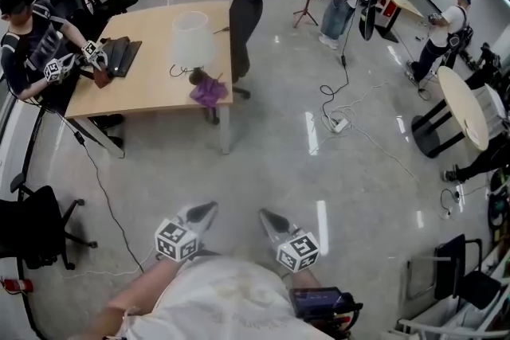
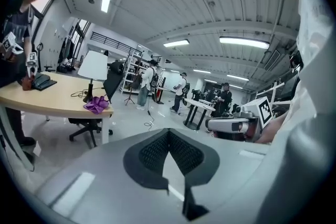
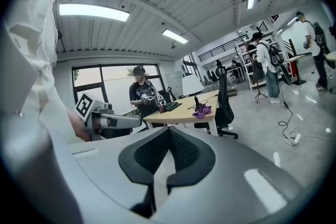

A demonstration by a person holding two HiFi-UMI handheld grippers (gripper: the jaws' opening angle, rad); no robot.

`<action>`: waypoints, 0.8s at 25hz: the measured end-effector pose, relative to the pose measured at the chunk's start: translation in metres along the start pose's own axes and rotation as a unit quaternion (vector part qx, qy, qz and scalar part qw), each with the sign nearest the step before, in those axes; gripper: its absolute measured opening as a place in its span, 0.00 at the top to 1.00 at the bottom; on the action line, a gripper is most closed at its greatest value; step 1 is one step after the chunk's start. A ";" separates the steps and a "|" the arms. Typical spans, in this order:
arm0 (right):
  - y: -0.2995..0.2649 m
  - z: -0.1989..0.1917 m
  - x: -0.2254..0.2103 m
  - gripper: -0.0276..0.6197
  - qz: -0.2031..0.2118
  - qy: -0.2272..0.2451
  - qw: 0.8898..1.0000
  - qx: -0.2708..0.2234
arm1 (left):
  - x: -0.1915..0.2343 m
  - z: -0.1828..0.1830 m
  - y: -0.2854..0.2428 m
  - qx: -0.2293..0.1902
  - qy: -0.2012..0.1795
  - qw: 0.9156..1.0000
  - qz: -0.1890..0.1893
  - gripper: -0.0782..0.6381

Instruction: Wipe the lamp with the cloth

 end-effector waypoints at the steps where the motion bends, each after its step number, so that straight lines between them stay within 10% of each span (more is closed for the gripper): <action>1: 0.002 -0.001 -0.006 0.94 -0.002 0.001 1.000 0.003 | -0.004 0.003 -0.005 -0.002 -0.003 1.000 -0.002 0.89; 20: -0.029 0.002 -0.056 0.94 0.011 -0.038 0.997 0.061 | 0.009 0.022 -0.040 0.011 0.025 1.000 -0.012 0.89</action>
Point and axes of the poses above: the fingertips, and each gripper's own axes: y backward along the fingers, x to its left, z out of its top, the point moved 8 cm from there along y, backward along the fingers, and after that the axes turned 15 degrees about x, right-handed, at the moved point
